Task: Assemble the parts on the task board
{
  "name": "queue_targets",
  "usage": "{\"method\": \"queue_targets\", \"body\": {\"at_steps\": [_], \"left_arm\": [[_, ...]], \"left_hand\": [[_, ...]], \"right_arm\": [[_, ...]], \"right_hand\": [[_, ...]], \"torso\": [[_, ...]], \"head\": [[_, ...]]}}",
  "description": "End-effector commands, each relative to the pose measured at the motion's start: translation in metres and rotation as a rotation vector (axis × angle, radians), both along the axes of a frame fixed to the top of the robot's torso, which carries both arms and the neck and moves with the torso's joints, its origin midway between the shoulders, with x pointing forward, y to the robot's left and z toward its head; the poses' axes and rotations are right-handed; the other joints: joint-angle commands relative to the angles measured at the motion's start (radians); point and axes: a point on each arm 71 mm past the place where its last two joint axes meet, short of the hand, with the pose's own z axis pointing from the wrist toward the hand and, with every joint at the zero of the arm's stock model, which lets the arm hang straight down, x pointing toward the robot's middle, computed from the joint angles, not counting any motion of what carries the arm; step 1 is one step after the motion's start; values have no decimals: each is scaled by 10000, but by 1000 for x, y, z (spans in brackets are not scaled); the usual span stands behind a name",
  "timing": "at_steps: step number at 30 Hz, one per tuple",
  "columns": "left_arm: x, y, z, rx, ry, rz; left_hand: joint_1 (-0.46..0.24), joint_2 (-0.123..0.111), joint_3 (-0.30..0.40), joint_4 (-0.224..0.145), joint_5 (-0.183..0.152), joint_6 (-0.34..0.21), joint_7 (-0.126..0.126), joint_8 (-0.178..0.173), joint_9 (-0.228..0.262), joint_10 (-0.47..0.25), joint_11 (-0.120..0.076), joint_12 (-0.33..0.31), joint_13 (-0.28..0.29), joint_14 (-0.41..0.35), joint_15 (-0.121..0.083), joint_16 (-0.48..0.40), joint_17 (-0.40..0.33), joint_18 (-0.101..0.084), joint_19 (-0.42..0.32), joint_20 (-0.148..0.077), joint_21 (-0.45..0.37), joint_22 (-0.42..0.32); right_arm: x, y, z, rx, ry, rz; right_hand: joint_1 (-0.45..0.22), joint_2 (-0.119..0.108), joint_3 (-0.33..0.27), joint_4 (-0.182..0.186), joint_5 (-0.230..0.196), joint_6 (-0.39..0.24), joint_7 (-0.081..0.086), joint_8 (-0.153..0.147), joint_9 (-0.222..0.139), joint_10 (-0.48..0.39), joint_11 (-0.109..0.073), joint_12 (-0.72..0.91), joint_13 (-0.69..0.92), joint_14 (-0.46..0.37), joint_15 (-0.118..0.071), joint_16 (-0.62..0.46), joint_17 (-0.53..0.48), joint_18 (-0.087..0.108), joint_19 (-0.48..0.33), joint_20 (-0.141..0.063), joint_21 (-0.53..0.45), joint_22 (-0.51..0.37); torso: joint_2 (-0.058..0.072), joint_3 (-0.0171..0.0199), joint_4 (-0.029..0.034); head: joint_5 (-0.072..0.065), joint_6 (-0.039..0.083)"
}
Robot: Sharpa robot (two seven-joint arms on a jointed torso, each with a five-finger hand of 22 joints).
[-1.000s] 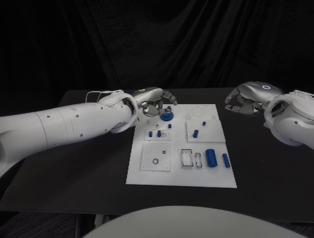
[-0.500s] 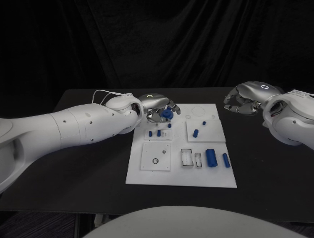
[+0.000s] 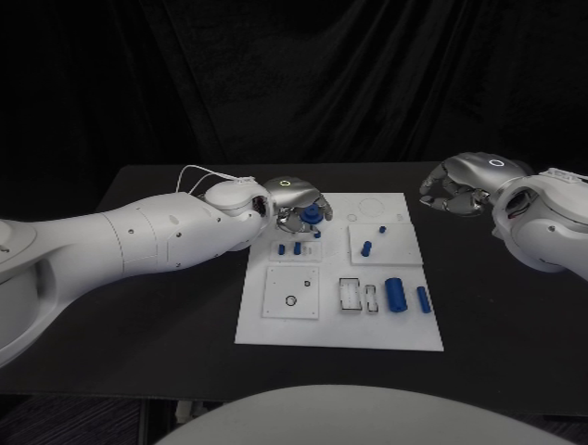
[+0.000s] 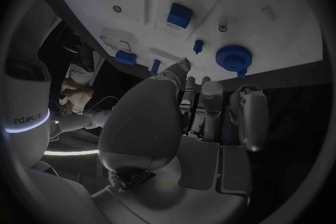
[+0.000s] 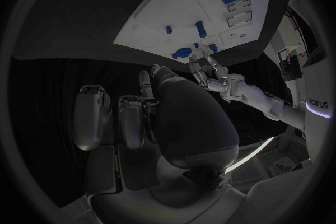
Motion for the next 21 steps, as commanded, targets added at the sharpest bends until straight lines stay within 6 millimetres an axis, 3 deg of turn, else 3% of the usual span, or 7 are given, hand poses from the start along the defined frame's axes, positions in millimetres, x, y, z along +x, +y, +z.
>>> {"method": "queue_targets", "body": {"at_steps": [1, 10, 21], "left_arm": [[-1, -2, -5, 438, 68, -46], [-2, -6, -13, 548, 235, -52], [-2, -10, -21, 660, 430, -60]], "left_hand": [[-129, -13, -69, 6, 32, 174, 17, 53, -30, 125, -5, 75, -24, 30, 20, 29, -46, -79, 39, -7, 28, 1939], [-139, 55, -42, 21, 159, 281, 117, 16, -117, 337, 1, 125, -62, 65, 21, 80, -35, -92, 73, -8, 79, 1957], [-94, 87, 116, 7, 622, 440, 197, -42, -271, 680, -8, 129, -158, 229, 0, 251, 126, -122, 167, -22, 214, 1999]], "right_arm": [[0, 1, -1, -16, -23, 60], [0, 0, -3, -51, 59, 72], [-1, 2, -2, 91, -99, 224]], "right_hand": [[-2, -37, 51, -13, 36, 83, 21, 34, 16, 881, 15, -7, 2496, 957, -11, 36, 2321, 3, 200, -32, 51, 2008], [-2, -37, 51, -13, 36, 83, 21, 34, 16, 881, 15, -7, 2496, 957, -11, 36, 2321, 3, 200, -32, 51, 2008], [12, -32, 77, -28, 54, 161, 11, 61, 25, 875, 10, -12, 2490, 957, -16, 33, 2319, 1, 207, -37, 63, 2011]], "torso": [[-10, 15, -3], [-7, 32, 4], [3, 21, -9]], "head": [[-17, -1], [-83, -1], [-105, -1]]}}
